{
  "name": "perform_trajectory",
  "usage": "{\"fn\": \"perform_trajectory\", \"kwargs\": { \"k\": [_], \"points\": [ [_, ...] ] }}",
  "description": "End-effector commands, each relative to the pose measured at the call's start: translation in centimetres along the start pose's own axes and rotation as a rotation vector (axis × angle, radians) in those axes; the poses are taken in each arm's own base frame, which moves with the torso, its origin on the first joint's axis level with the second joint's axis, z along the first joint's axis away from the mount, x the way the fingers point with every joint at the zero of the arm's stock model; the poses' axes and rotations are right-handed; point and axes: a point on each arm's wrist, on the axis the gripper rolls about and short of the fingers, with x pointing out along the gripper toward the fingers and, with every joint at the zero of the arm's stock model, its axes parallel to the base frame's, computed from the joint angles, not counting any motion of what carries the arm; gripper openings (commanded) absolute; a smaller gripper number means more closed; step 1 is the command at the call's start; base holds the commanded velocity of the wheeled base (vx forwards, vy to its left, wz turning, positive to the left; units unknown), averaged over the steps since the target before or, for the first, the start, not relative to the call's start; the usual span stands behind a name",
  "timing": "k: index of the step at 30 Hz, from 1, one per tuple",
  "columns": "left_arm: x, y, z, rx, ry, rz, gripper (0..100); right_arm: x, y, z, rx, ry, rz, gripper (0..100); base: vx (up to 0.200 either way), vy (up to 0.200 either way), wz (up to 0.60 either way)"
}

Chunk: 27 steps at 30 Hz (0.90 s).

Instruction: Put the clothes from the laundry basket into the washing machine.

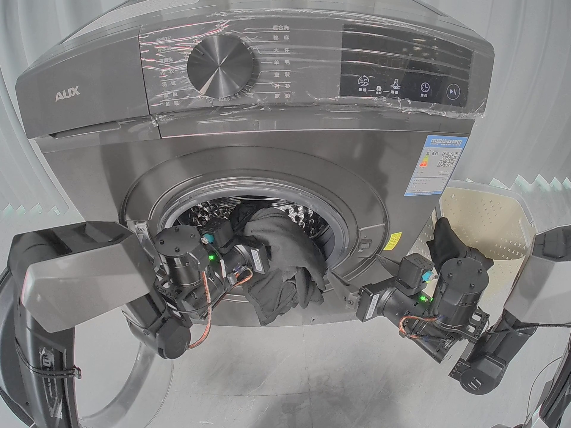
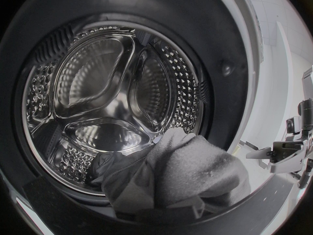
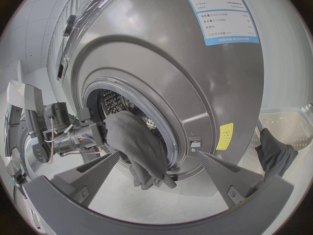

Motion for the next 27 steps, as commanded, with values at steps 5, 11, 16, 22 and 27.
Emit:
{"fn": "perform_trajectory", "kwargs": {
  "k": [5, 11, 16, 22, 27],
  "points": [
    [3.6, 1.3, -4.3, -0.002, 0.031, 0.027, 0, 0.1, 0.0, -0.2, 0.001, 0.006, -0.001, 100, 0.0, 0.0, 0.0],
    [5.3, 2.5, -3.5, 0.001, 0.028, 0.069, 0, 0.1, 0.1, -0.2, 0.0, 0.007, 0.002, 100, 0.0, 0.0, 0.0],
    [6.6, 3.8, -2.8, 0.009, 0.042, 0.112, 0, 0.1, 0.1, -0.3, 0.0, 0.01, 0.002, 100, 0.0, 0.0, 0.0],
    [9.2, 5.4, -1.9, 0.014, -0.045, 0.208, 0, 0.1, 0.0, -0.3, 0.0, 0.01, 0.002, 100, 0.0, 0.0, 0.0],
    [9.4, 6.0, -1.3, 0.016, -0.068, 0.23, 0, 0.1, 0.0, -0.3, 0.0, 0.01, 0.002, 100, 0.0, 0.0, 0.0]
  ]
}}
